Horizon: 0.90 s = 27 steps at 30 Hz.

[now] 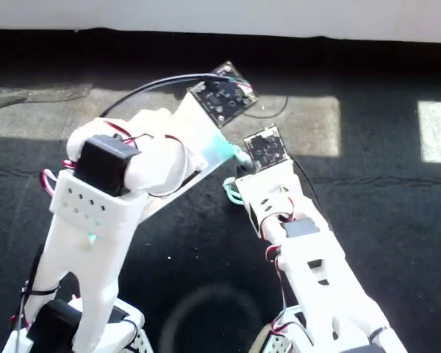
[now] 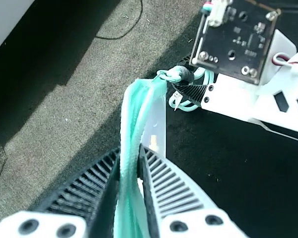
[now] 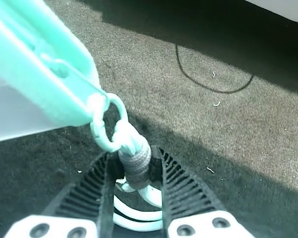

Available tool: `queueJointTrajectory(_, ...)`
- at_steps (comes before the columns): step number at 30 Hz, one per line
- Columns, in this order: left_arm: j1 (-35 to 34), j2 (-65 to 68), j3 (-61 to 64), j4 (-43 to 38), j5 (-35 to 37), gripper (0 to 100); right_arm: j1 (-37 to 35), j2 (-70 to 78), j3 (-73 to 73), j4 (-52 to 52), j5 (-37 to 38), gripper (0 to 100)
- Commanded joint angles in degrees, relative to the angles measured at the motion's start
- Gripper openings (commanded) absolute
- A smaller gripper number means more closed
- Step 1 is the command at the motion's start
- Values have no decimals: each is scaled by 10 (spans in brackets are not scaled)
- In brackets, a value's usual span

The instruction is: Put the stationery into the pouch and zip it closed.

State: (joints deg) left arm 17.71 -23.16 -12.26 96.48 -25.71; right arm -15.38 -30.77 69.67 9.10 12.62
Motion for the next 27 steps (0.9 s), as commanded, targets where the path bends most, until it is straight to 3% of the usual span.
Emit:
queueJointTrajectory(1, -10, -47, -51, -1, 4, 10, 15, 13, 12, -2, 8, 6)
queueJointTrajectory(6, -10, -47, -54, -4, 4, 10, 18, 18, 11, -2, 8, 6)
queueJointTrajectory(15, -72, -47, -111, 8, 3, 11, 51, 20, 15, -3, 47, 6)
queueJointTrajectory(27, -72, -56, -131, 11, 4, 11, 51, 20, 17, -2, 48, 6)
